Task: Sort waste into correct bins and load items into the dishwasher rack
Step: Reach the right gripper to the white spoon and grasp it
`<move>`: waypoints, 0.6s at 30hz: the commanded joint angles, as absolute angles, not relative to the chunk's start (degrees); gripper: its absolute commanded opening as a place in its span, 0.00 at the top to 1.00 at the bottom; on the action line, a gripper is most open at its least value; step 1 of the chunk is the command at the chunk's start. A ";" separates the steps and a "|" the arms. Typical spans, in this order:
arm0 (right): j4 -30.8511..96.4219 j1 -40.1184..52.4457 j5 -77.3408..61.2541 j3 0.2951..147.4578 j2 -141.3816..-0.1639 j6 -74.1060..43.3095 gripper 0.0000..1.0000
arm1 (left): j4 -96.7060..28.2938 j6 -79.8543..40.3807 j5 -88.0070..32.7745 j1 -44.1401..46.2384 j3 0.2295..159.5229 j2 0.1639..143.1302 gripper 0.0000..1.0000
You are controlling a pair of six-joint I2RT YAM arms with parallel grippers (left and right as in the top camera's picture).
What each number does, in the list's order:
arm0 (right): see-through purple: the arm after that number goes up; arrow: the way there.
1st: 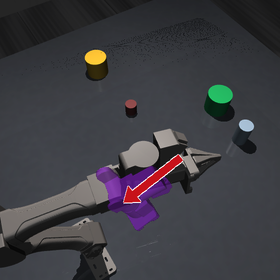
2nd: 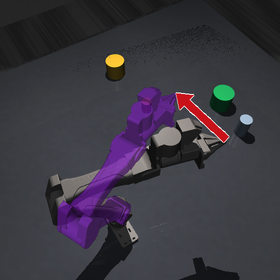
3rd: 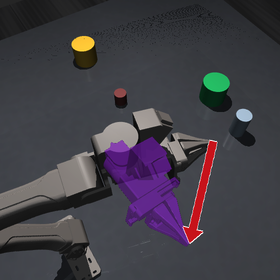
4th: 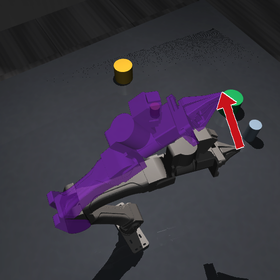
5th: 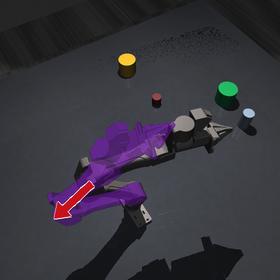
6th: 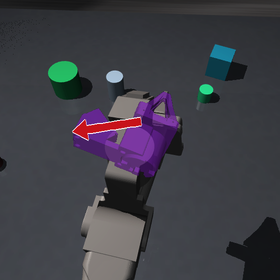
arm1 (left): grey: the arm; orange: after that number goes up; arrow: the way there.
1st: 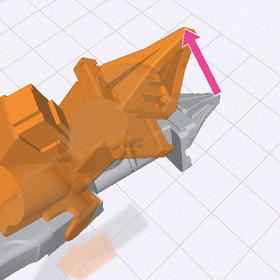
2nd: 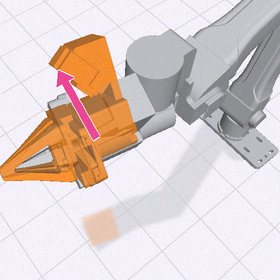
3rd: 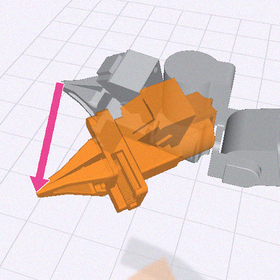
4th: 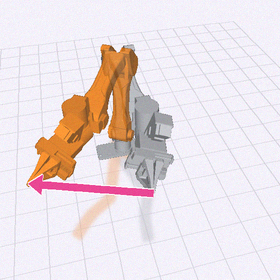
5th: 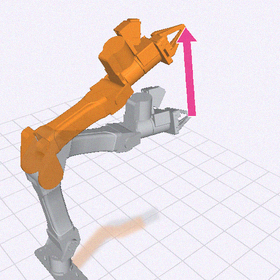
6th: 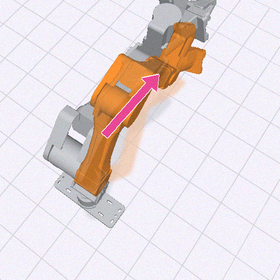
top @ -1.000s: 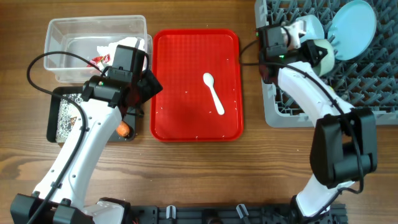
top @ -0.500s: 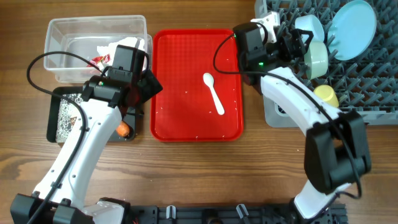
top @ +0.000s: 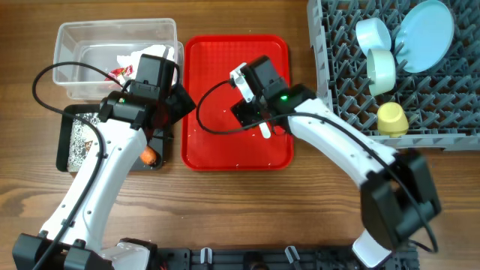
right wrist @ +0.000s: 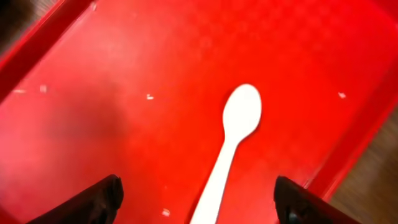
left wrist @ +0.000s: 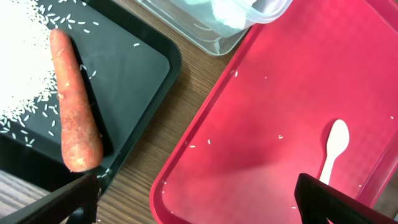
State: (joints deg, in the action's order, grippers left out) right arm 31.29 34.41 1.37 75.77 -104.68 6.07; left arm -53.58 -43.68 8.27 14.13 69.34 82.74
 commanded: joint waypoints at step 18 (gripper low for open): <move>23.68 30.02 0.38 74.96 -124.49 5.82 0.96 | -53.45 -43.97 9.04 14.02 69.34 83.22 0.00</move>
State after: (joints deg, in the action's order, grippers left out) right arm 20.64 31.03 -0.14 76.86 -119.52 5.89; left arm -53.58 -43.68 8.27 14.13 69.34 82.74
